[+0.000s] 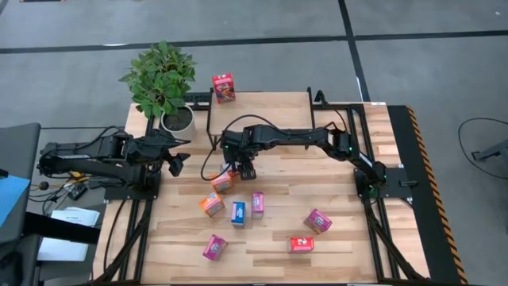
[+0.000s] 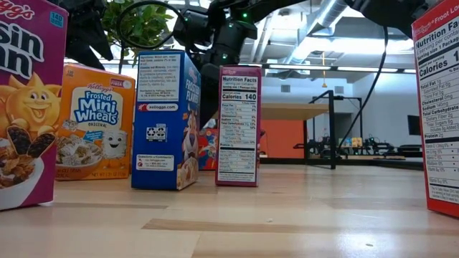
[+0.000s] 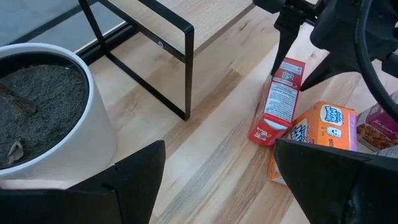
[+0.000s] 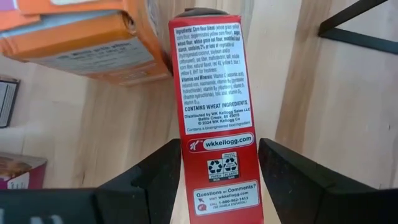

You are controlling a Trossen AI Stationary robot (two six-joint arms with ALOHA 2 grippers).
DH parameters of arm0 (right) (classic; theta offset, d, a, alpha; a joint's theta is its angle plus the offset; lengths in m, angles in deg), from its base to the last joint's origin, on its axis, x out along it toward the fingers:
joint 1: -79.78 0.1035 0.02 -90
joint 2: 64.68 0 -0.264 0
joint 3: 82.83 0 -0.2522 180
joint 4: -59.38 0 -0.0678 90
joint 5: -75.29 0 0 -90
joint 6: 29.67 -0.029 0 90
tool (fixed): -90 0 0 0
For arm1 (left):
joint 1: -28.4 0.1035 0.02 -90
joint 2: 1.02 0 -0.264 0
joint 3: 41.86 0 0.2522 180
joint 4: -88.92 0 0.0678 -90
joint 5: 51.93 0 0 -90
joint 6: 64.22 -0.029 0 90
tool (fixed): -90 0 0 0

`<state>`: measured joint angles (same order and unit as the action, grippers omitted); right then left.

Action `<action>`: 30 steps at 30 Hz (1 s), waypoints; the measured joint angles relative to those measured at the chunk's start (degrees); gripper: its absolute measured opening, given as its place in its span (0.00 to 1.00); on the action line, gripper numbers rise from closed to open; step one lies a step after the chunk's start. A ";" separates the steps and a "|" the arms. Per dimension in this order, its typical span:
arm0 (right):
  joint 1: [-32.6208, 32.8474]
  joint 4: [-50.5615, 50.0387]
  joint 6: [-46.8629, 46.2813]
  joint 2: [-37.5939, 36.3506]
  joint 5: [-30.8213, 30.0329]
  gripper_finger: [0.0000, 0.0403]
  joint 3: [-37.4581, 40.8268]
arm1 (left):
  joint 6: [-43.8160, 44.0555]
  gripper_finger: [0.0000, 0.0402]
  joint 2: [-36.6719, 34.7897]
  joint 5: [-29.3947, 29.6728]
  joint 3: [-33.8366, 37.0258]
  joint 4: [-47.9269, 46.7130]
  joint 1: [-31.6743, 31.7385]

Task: Stack cereal on shelf
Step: Put the top red cereal box on the shelf aligned with the other red cereal box on the shelf

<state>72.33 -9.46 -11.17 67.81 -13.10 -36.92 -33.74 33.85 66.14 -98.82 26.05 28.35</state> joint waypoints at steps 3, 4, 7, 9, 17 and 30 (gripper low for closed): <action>-0.02 -0.05 0.04 0.00 0.77 0.59 0.00 | 0.02 0.72 0.00 0.00 0.00 0.00 0.00; -0.07 -0.15 0.17 0.00 1.82 0.59 0.02 | 0.02 0.72 0.00 0.00 0.00 0.00 0.00; 0.12 0.03 0.88 -0.02 3.32 0.60 0.02 | 0.04 0.72 0.00 0.00 0.00 0.00 0.00; 0.28 0.29 0.93 -0.02 3.04 0.61 0.02 | 0.07 0.72 0.00 0.00 0.00 0.00 0.00; 0.28 0.08 1.01 -0.02 3.01 0.68 0.02 | 0.09 0.72 0.00 0.68 0.00 0.02 -0.01; 1.07 3.46 0.49 -0.02 1.34 0.71 0.02 | 0.11 0.72 0.00 0.74 0.00 0.02 -0.02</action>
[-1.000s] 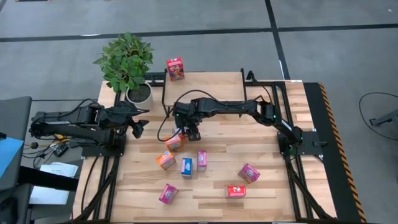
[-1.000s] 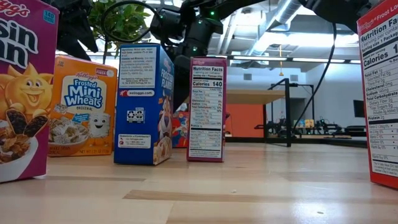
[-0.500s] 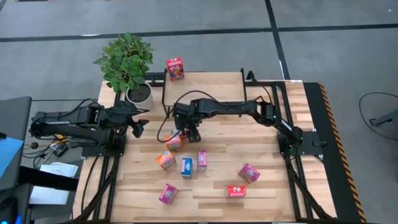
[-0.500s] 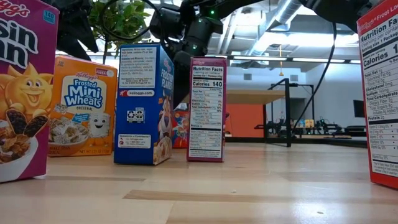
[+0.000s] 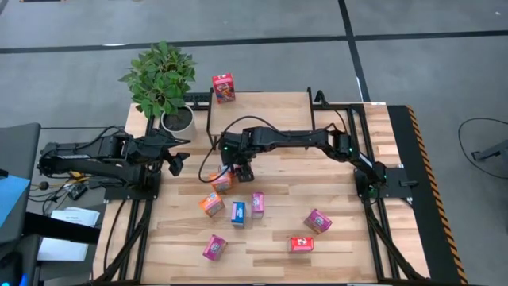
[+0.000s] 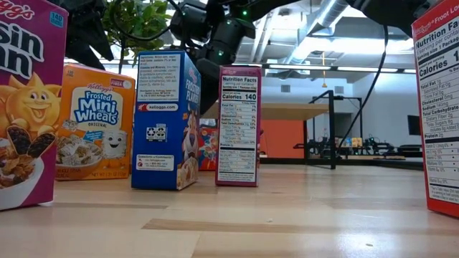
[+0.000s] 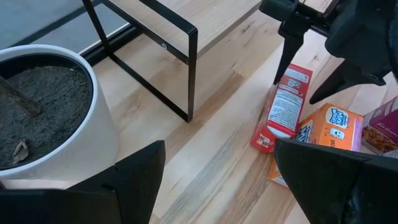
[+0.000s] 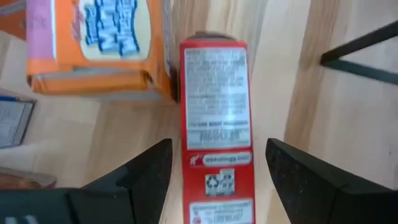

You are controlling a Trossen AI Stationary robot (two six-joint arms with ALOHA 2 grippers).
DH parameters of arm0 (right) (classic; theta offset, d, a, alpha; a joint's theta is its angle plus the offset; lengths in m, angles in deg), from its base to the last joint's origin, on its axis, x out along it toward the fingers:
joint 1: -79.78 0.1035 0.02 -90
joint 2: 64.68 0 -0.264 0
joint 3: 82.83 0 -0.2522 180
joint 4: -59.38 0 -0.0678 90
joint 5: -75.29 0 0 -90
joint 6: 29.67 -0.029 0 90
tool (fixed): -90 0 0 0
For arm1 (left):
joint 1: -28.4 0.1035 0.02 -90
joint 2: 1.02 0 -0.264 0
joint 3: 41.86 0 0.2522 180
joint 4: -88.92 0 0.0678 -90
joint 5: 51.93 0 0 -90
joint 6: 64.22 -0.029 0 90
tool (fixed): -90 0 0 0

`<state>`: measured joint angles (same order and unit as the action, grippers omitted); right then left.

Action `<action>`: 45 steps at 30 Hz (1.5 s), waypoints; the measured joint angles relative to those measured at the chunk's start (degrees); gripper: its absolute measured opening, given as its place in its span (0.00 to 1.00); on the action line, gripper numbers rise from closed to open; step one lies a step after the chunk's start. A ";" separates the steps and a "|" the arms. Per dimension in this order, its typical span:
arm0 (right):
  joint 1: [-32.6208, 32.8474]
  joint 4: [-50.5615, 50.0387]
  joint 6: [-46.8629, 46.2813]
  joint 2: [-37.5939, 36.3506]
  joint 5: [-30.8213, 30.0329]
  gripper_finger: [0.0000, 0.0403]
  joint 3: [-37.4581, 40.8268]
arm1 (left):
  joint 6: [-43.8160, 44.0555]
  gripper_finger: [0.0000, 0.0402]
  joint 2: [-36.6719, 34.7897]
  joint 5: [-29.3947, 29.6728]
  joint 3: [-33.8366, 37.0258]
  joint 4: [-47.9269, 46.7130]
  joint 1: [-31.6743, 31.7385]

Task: Stack cereal on shelf
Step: Put the top red cereal box on the shelf aligned with the other red cereal box on the shelf

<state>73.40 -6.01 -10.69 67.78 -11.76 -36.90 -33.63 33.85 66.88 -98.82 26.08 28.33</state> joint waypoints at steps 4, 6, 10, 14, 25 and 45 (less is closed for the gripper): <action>-0.33 0.82 -0.52 -0.03 0.32 0.71 0.00 | 0.00 0.72 0.00 0.33 0.00 0.00 0.00; -0.35 1.47 -0.59 0.96 0.17 0.71 -0.12 | 0.07 0.72 0.00 0.33 0.00 -0.01 0.00; -0.34 -0.97 -1.37 2.40 0.70 0.71 0.20 | 0.24 0.72 0.00 0.33 0.00 0.02 0.00; 0.05 -1.15 -1.68 3.57 0.25 0.71 0.05 | 0.24 0.72 0.00 0.33 0.00 0.02 0.00; -0.20 -1.40 -2.45 3.35 -0.69 0.71 -0.04 | 0.07 0.72 0.02 0.31 0.00 0.02 0.00; -0.15 -2.74 -2.65 1.68 0.39 0.48 -0.04 | 0.04 0.72 0.00 0.26 0.00 0.02 0.00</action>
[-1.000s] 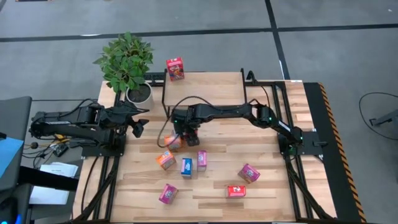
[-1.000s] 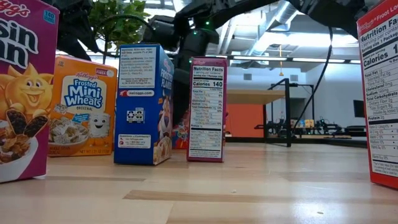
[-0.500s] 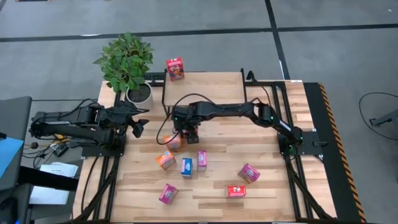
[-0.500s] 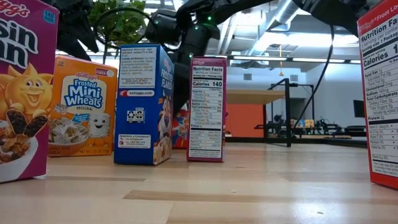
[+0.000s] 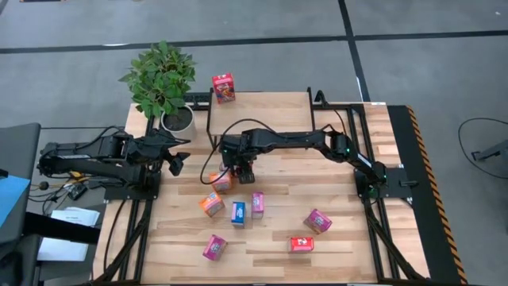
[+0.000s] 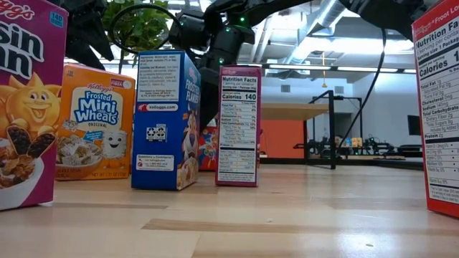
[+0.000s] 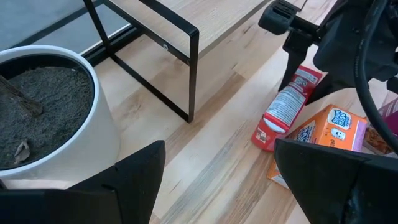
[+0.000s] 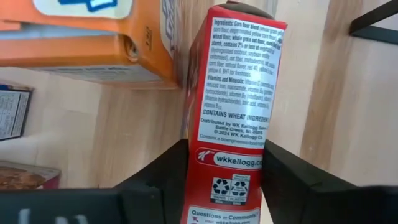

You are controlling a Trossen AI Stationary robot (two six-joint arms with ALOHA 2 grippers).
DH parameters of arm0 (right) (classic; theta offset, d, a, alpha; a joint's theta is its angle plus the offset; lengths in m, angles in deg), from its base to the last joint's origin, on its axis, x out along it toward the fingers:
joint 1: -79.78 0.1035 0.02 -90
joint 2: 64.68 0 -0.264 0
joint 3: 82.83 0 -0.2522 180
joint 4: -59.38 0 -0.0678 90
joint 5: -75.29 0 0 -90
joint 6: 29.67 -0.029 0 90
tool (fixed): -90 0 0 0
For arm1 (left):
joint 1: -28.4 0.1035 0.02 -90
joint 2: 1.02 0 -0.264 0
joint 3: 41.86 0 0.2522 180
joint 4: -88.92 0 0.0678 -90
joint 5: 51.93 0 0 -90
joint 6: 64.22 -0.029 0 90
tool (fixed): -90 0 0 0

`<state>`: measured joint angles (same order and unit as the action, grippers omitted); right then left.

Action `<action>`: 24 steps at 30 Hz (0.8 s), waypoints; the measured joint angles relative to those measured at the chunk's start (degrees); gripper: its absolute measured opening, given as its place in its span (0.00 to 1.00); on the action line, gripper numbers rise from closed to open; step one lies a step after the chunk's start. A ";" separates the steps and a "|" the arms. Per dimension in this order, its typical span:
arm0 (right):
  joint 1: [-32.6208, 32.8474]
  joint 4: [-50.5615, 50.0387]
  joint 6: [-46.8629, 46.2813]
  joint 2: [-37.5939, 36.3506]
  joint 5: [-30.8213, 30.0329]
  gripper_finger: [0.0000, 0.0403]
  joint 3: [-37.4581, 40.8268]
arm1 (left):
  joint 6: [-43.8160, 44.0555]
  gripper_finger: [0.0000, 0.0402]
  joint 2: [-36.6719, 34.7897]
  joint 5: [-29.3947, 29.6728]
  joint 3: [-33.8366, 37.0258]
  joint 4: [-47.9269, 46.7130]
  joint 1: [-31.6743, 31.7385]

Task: Stack cereal on shelf
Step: Put the top red cereal box on the shelf aligned with the other red cereal box on the shelf

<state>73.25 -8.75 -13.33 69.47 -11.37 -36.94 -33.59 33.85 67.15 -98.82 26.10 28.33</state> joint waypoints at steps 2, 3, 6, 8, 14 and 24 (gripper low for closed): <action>0.00 0.12 0.02 0.02 0.00 0.45 0.00 | 0.00 0.72 0.02 0.00 0.00 0.00 0.00; 0.00 0.19 0.02 0.02 0.00 0.44 0.00 | 0.00 0.72 0.02 0.00 0.00 0.00 0.00; -0.39 -0.89 -0.05 -1.07 0.04 0.41 0.07 | 0.00 0.72 0.00 -0.01 0.00 0.00 0.00; -0.67 -0.83 -1.16 -2.63 0.27 0.41 0.04 | 0.00 0.72 0.02 -0.02 0.00 0.00 0.00; -3.07 -0.53 -4.55 -9.05 2.25 0.42 0.00 | -0.80 0.72 0.00 -0.02 0.00 0.00 0.00; -12.08 11.32 -8.02 -20.74 13.40 0.40 -0.02 | -1.00 0.72 0.02 0.69 0.00 0.02 0.00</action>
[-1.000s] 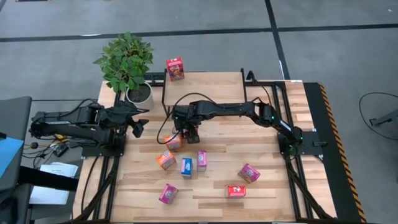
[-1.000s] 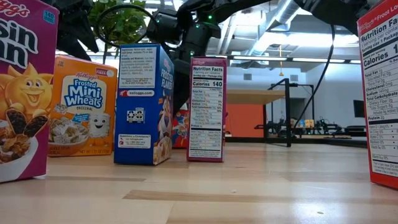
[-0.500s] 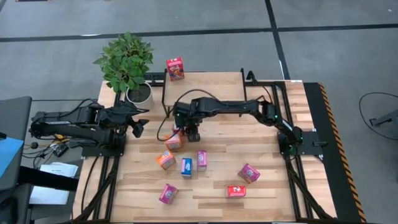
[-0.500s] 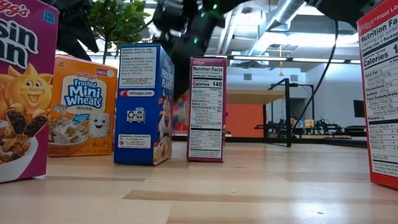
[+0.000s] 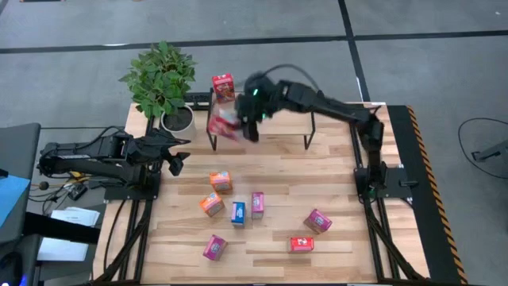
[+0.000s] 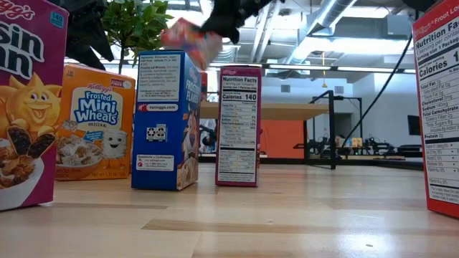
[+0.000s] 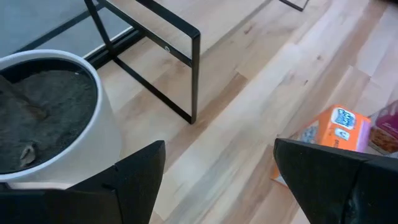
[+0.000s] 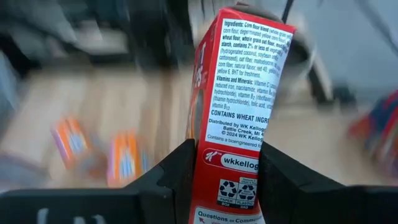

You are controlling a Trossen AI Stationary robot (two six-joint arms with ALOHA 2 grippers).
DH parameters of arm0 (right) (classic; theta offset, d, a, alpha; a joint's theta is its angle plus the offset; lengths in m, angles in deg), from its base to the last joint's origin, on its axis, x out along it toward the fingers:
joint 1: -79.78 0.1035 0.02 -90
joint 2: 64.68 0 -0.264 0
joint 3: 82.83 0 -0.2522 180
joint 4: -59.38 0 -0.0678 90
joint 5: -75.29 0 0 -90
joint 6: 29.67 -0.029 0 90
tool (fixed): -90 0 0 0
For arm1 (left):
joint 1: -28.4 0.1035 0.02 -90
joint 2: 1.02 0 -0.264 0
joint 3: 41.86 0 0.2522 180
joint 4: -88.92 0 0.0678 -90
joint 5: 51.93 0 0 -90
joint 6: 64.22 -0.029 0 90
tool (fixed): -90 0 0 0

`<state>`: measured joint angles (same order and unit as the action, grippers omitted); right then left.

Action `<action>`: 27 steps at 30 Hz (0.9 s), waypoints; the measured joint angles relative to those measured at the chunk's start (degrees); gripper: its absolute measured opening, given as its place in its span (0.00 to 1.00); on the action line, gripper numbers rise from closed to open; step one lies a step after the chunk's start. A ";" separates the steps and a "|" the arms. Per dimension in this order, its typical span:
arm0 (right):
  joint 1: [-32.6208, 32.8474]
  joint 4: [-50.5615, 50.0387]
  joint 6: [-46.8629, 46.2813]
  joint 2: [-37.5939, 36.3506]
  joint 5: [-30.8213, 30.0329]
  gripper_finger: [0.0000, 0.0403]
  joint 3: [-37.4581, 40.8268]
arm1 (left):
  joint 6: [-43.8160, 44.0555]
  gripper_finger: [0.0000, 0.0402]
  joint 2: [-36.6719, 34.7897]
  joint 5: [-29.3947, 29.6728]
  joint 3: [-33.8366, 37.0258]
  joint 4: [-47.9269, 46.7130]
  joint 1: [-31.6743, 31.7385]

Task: Stack cereal on shelf
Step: Put the top red cereal box on the shelf aligned with the other red cereal box on the shelf

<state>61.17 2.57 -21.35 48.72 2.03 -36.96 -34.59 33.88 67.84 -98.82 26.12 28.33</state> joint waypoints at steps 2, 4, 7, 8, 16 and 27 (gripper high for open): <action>-2.35 6.39 -1.50 -0.43 4.54 0.41 0.00 | 0.02 0.72 -0.02 0.67 0.00 0.00 0.00; -4.42 12.96 -3.59 0.06 7.75 0.41 -0.10 | 0.02 0.72 -0.01 0.73 0.00 0.00 0.00; -7.15 16.00 -4.51 1.79 11.43 0.41 -0.08 | 0.02 0.72 -0.02 0.78 0.00 0.00 0.00; -7.70 17.00 -5.04 2.54 12.35 0.41 -0.09 | 0.04 0.72 0.00 0.93 0.00 0.00 0.00; -10.52 23.57 -12.26 5.05 24.63 0.40 0.17 | -0.30 0.72 -0.02 2.57 0.00 -0.04 0.09; -16.11 -11.07 3.83 -12.75 16.50 0.39 0.48 | -1.58 0.72 -0.02 4.09 0.00 0.00 0.11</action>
<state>45.06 -8.49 -17.52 35.97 18.53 -36.49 -36.16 33.85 71.93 -98.82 26.12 28.44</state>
